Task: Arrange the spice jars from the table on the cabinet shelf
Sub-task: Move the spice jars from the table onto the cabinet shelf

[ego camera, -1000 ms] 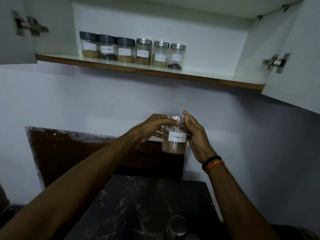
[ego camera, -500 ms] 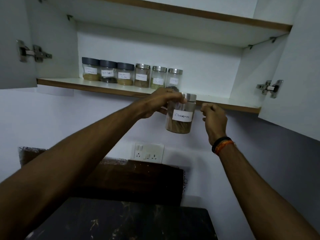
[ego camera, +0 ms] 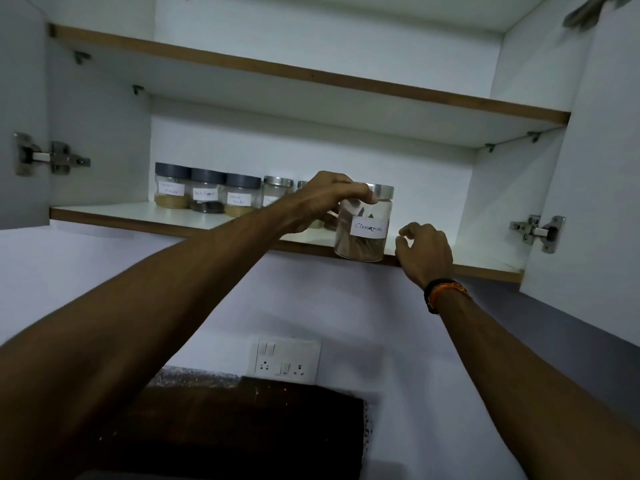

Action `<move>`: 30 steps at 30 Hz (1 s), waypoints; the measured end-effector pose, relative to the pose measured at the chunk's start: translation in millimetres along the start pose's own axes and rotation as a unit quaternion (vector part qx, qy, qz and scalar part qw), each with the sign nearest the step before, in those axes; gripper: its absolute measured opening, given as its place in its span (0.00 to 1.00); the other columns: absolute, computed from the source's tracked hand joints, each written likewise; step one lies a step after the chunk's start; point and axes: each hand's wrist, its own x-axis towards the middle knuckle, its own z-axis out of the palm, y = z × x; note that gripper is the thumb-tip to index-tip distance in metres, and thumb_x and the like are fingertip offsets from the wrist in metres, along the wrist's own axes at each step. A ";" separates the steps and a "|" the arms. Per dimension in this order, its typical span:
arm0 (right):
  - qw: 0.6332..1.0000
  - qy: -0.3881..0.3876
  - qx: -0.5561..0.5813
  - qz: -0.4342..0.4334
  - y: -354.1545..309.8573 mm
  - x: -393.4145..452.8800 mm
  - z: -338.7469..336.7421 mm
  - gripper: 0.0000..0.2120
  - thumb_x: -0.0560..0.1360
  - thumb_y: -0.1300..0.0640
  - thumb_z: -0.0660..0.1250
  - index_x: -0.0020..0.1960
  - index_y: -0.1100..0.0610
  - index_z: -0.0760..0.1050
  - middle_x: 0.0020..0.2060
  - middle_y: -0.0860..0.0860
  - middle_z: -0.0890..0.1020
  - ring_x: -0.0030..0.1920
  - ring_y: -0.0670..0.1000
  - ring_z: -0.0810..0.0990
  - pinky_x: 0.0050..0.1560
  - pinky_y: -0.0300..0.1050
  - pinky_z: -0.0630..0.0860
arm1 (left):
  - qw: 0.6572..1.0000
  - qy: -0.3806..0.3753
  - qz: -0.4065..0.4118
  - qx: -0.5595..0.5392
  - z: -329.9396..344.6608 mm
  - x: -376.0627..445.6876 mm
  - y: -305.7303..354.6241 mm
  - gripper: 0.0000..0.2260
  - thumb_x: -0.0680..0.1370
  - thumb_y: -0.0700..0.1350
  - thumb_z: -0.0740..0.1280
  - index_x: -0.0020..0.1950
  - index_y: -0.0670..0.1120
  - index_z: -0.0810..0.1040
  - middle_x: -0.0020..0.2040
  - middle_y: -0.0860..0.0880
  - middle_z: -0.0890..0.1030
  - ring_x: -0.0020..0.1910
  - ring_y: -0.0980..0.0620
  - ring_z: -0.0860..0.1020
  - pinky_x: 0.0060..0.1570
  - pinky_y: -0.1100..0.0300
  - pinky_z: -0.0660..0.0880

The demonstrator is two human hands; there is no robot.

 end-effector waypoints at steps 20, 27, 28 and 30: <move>0.986 0.080 -0.148 -0.003 35.6 19.2 40.3 0.25 0.70 0.46 0.47 0.32 0.56 0.78 0.24 0.51 0.74 0.27 0.52 0.70 0.35 0.41 0.67 | 0.999 -0.039 -0.001 -0.002 13.0 121.0 -65.3 0.16 0.71 0.50 0.76 0.54 0.44 0.78 0.54 0.44 0.83 0.54 0.44 0.82 0.48 0.51 0.84; 0.984 0.117 -0.134 -0.006 37.2 20.2 44.1 0.27 0.69 0.44 0.44 0.32 0.55 0.78 0.24 0.49 0.75 0.27 0.51 0.70 0.33 0.40 0.63 | 0.995 -0.053 0.066 0.061 12.0 146.4 -67.1 0.16 0.74 0.43 0.75 0.60 0.41 0.80 0.58 0.44 0.83 0.57 0.45 0.81 0.53 0.50 0.82; 0.984 0.119 -0.131 -0.006 37.7 20.6 44.6 0.27 0.69 0.44 0.44 0.32 0.55 0.79 0.24 0.50 0.75 0.28 0.51 0.71 0.33 0.41 0.64 | 0.991 -0.043 0.088 0.089 10.6 149.7 -65.4 0.15 0.74 0.42 0.76 0.59 0.41 0.82 0.58 0.45 0.83 0.57 0.47 0.81 0.55 0.50 0.80; 0.984 0.123 -0.128 -0.008 38.7 20.9 45.6 0.27 0.69 0.44 0.44 0.32 0.55 0.79 0.25 0.50 0.76 0.28 0.51 0.72 0.33 0.41 0.66 | 0.981 -0.021 0.122 0.152 10.0 156.0 -61.5 0.15 0.72 0.43 0.78 0.58 0.41 0.84 0.57 0.47 0.84 0.57 0.50 0.80 0.54 0.58 0.78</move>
